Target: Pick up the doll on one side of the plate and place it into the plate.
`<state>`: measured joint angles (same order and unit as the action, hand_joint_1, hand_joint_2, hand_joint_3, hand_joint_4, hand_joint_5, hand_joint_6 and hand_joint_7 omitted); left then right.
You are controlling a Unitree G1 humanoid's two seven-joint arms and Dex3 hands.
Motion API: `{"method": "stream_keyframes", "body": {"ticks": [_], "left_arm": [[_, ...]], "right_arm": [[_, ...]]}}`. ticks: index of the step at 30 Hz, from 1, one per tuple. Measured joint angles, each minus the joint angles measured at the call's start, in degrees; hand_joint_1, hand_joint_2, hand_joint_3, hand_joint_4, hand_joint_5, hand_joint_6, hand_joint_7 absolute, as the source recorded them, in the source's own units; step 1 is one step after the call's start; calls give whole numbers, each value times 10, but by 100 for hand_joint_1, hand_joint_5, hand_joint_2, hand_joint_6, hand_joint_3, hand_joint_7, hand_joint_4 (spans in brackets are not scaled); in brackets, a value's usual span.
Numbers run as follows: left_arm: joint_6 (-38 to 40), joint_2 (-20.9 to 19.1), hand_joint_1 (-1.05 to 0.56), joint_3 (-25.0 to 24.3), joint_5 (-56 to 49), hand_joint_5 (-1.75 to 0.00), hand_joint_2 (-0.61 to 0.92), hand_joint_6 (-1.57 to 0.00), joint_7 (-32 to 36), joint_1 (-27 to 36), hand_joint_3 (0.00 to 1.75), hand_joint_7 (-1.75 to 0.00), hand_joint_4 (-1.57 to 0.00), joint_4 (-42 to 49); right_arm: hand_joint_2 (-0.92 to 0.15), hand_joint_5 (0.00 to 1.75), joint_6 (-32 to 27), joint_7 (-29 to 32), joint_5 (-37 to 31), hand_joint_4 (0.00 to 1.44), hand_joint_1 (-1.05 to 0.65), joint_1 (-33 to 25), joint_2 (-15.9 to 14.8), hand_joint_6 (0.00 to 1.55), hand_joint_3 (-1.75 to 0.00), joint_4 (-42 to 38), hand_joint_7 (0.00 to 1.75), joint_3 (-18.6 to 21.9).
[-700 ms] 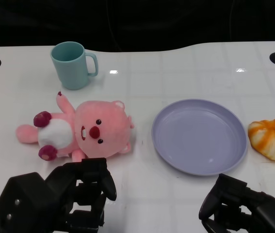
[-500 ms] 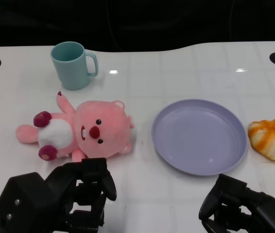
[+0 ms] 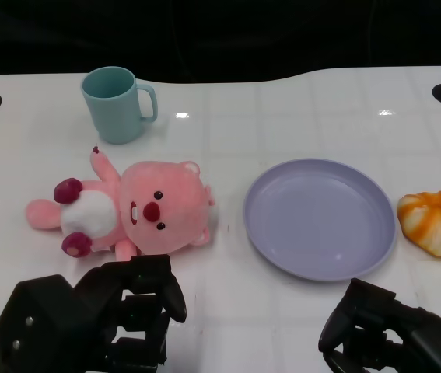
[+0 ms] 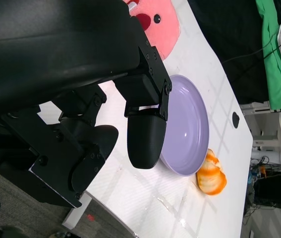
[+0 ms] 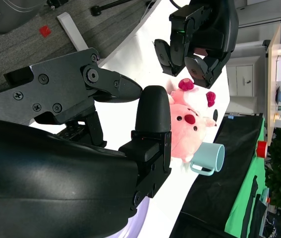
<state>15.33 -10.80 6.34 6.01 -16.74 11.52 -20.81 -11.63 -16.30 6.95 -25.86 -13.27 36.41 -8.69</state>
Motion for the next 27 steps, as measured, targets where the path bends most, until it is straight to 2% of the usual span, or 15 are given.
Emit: {"method": "stream_keyframes", "body": {"ticks": [14,23,27], "left_arm": [[-5,1,1,0,0,-175,36,-85,0,0,149,-159,-92,0],[-26,3,0,-4,3,-168,36,-84,0,-1,149,-142,-86,4],[-26,8,0,-9,5,-161,41,-81,0,-2,138,-131,-82,5]], "right_arm": [[-86,175,0,0,0,65,-19,0,0,43,-67,0,169,0],[-86,175,-1,-1,3,65,-20,0,0,42,-66,0,169,0],[-86,175,-2,-1,2,65,-19,0,0,42,-66,0,169,0]]}}
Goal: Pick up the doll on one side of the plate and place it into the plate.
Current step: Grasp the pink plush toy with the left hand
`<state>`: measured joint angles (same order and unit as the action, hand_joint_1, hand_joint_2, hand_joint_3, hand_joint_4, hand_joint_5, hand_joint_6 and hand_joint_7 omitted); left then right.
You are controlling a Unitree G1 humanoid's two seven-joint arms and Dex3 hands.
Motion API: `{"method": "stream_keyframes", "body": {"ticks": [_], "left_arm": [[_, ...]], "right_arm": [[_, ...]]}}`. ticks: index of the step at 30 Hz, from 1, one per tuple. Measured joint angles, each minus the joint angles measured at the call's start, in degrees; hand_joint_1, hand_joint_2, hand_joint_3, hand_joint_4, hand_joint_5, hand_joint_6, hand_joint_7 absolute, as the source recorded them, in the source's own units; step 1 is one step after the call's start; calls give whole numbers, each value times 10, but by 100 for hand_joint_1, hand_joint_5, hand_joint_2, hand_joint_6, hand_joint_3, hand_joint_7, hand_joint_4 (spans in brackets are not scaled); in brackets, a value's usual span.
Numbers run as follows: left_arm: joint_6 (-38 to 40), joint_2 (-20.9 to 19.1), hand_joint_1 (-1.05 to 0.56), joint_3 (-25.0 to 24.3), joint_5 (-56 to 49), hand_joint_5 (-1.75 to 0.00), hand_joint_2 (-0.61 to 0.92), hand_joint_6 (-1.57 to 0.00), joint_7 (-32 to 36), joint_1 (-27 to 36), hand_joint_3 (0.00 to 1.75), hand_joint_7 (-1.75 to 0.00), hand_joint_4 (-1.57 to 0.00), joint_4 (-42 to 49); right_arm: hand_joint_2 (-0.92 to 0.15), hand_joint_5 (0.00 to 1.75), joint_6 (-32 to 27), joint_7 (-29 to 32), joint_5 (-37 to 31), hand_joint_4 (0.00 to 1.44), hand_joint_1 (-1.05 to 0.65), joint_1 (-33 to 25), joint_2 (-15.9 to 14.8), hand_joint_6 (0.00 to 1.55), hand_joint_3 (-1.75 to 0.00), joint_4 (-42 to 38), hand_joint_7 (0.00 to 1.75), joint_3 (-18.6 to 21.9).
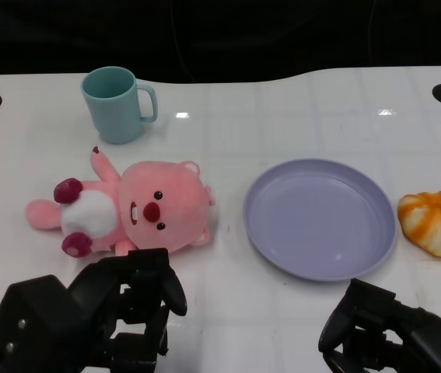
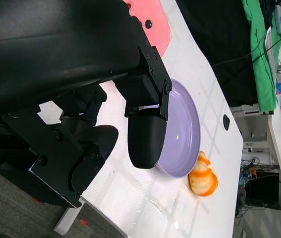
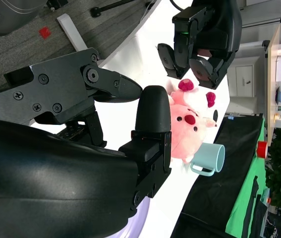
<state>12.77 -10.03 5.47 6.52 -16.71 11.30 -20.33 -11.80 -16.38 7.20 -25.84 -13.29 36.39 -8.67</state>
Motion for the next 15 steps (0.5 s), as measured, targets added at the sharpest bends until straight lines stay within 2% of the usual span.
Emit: {"method": "stream_keyframes", "body": {"ticks": [6,11,12,15], "left_arm": [[-16,17,-3,-13,7,-150,45,-72,0,-1,124,-117,-74,0],[-23,15,-7,-28,3,-124,48,-67,0,-6,108,-84,-67,0],[-29,13,-9,-29,-3,-120,50,-68,0,-7,102,-77,-67,1],[-59,1,-15,-31,-33,-102,63,-72,0,-18,71,-50,-64,4]], "right_arm": [[-86,175,-3,0,0,65,-19,0,0,42,-66,0,169,0],[-86,175,-2,0,0,65,-19,1,0,42,-66,-3,169,0],[-86,175,-2,0,0,65,-19,1,0,42,-66,-3,169,0],[-86,175,-2,1,-1,65,-19,1,0,42,-66,-3,169,-1]]}}
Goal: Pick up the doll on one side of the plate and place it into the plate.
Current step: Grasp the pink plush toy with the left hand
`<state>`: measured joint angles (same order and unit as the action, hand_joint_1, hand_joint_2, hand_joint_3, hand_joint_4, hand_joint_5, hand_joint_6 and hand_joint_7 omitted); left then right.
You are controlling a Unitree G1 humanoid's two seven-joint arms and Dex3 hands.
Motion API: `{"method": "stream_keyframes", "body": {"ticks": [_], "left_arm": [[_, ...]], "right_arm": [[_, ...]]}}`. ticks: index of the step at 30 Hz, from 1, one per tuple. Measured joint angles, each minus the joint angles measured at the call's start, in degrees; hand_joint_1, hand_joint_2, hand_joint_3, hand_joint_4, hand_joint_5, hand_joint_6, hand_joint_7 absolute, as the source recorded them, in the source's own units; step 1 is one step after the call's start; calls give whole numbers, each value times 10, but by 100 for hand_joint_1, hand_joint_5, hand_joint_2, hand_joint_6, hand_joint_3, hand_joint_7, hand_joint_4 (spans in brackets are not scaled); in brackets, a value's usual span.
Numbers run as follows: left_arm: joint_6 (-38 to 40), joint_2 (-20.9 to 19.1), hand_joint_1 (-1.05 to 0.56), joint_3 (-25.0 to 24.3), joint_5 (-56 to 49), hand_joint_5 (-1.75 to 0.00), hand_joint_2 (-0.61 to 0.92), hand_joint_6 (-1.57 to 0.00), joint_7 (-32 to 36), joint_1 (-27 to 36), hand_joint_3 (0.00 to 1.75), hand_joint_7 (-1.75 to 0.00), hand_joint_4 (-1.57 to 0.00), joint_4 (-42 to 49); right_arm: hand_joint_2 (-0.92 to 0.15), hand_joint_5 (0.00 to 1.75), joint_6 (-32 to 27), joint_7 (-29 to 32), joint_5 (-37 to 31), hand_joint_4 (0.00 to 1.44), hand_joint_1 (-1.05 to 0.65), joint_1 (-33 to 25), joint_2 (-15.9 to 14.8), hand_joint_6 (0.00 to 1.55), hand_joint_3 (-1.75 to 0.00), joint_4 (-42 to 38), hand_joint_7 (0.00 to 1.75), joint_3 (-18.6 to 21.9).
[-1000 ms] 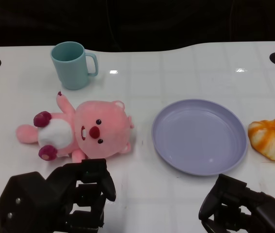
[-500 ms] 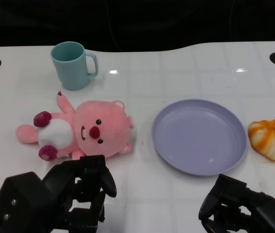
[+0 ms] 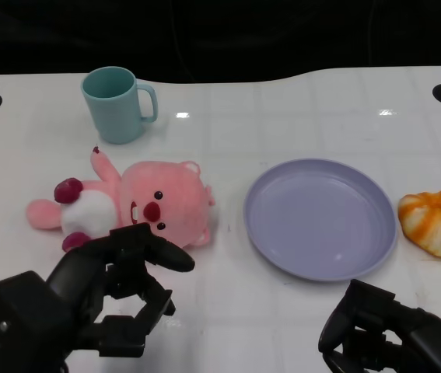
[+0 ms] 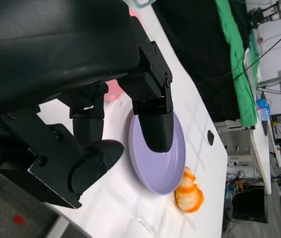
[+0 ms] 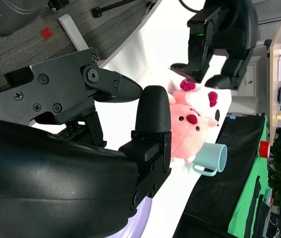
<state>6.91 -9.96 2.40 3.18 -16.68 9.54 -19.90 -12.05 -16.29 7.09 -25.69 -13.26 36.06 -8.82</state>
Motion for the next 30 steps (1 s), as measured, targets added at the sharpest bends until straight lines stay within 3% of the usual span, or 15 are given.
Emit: {"method": "stream_keyframes", "body": {"ticks": [7,11,17,21,30], "left_arm": [[-24,-21,-27,-3,-41,-87,83,-68,2,-15,24,-17,-44,1],[-29,-41,-38,-6,-85,-84,88,-60,11,-32,10,-8,-31,-2],[-28,-93,-46,-4,-198,-74,91,-49,23,-67,3,-1,-16,-16],[-11,-118,-52,4,-273,-57,92,-42,23,-89,1,0,-18,-17],[22,-167,-63,42,-416,-50,92,-32,8,-148,1,0,-11,-12]], "right_arm": [[-86,175,0,0,-1,65,-20,0,0,42,-66,0,169,0],[-86,175,0,0,1,65,-21,0,1,42,-66,-1,169,0],[-86,175,0,0,1,65,-21,1,2,42,-66,-6,170,0],[-86,175,0,0,1,65,-20,1,2,42,-67,-8,170,0],[-85,175,2,1,-6,65,-20,2,2,42,-66,-8,169,0]]}}
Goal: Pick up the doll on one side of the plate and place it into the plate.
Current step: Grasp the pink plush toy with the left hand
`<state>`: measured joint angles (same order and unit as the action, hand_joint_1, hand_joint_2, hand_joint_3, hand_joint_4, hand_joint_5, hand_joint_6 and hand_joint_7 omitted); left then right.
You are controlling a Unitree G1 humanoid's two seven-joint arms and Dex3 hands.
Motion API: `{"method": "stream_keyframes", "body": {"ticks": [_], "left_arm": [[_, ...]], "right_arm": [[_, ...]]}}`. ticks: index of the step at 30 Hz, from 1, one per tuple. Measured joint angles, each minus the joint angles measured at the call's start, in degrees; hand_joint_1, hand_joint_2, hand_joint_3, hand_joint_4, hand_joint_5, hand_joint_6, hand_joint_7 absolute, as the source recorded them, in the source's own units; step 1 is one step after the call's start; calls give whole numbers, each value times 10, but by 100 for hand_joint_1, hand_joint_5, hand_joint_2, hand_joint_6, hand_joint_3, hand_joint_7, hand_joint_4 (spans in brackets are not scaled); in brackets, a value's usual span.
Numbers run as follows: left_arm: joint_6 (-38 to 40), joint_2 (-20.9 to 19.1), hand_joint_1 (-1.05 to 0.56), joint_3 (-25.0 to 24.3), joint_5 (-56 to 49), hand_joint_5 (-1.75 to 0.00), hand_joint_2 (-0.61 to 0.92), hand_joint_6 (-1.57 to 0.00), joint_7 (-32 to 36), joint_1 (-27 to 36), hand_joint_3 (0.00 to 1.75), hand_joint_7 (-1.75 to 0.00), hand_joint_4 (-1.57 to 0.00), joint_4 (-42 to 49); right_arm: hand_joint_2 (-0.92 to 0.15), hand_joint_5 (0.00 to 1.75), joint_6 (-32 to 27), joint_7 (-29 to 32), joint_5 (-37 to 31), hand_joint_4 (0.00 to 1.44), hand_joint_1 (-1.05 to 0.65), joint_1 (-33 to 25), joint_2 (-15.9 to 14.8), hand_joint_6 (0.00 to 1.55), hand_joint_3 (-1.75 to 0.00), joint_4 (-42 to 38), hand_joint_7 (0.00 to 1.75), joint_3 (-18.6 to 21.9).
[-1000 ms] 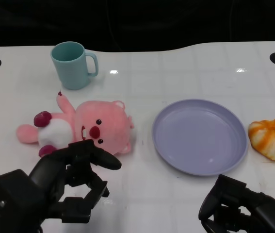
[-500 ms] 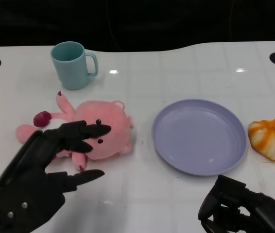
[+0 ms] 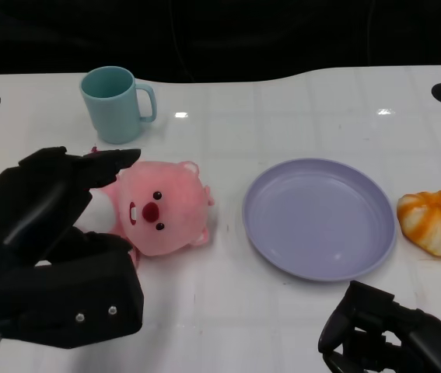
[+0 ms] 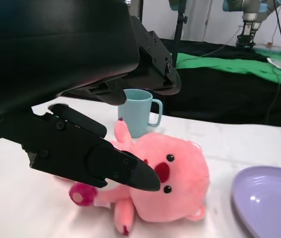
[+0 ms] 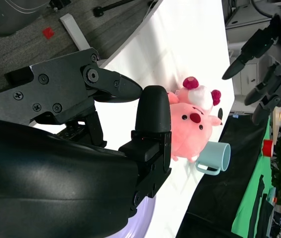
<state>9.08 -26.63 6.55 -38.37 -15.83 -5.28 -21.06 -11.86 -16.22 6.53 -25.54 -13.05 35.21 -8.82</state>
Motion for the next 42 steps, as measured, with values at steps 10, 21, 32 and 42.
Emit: {"method": "stream_keyframes", "body": {"ticks": [10,21,32,42], "left_arm": [[20,-19,-72,61,-101,-45,92,-24,-35,-86,1,0,-4,88],[32,-12,-75,117,-133,-44,91,-22,-50,-165,0,0,-2,219],[36,13,-73,165,-145,-31,91,-23,-42,-233,0,0,-11,355],[13,42,-71,193,-138,-27,90,-26,8,-284,0,-1,-15,496]], "right_arm": [[-85,175,5,2,-1,66,-20,-2,1,43,-66,0,169,0],[-85,175,7,2,-2,66,-21,-5,1,43,-66,1,169,-1],[-85,175,7,4,-4,66,-22,-11,1,43,-66,4,168,-3],[-85,175,6,6,-3,65,-22,-15,1,43,-66,14,168,-4]]}}
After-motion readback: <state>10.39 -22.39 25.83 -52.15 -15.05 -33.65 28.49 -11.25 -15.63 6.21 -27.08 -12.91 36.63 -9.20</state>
